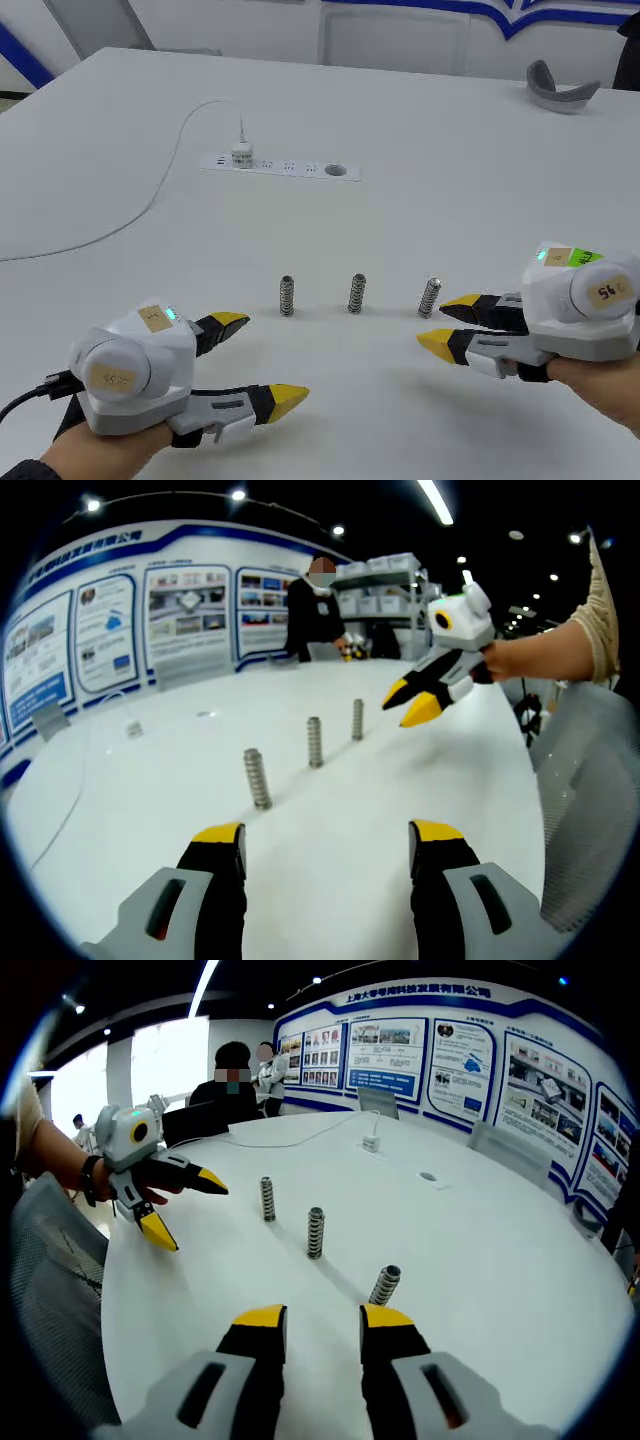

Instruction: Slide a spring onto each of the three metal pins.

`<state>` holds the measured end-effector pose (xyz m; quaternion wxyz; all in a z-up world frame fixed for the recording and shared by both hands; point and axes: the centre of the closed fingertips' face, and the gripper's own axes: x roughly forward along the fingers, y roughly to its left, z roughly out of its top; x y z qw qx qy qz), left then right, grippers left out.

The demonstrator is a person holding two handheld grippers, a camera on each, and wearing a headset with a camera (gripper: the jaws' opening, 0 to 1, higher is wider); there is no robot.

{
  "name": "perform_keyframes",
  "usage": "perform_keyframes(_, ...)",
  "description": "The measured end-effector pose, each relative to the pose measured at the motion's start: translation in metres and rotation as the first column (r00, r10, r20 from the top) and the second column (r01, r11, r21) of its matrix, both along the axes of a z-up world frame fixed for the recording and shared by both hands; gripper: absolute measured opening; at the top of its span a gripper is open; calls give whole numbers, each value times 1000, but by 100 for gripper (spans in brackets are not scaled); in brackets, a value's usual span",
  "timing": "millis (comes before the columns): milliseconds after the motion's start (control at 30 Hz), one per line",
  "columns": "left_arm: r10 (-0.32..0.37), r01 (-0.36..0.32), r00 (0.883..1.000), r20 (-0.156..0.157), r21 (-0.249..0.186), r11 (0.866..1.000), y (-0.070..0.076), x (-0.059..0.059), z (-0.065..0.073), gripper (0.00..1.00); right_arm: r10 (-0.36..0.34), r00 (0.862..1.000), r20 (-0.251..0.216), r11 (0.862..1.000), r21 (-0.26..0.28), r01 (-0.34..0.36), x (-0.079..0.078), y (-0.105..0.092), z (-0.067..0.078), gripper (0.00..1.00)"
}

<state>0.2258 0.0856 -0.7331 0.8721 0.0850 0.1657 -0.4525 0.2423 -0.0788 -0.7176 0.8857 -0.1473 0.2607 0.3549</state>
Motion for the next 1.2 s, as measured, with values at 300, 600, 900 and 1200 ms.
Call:
perform_keyframes(300,2,-2,1000,-2,-2,1000,1,1,0,68,-16,1000,9,1000,12,16,-3,-12,0,39)
perform_keyframes(600,12,-12,1000,-6,-2,1000,4,1,0,69,-17,1000,22,999,37,16,-5,-16,1,48)
perform_keyframes(900,24,-24,1000,-8,-4,1000,7,2,1,70,-19,999,30,998,63,17,-7,-18,0,55)
perform_keyframes(1200,38,-38,999,-17,-6,999,10,3,-2,72,-29,999,44,995,93,25,-6,-17,4,60)
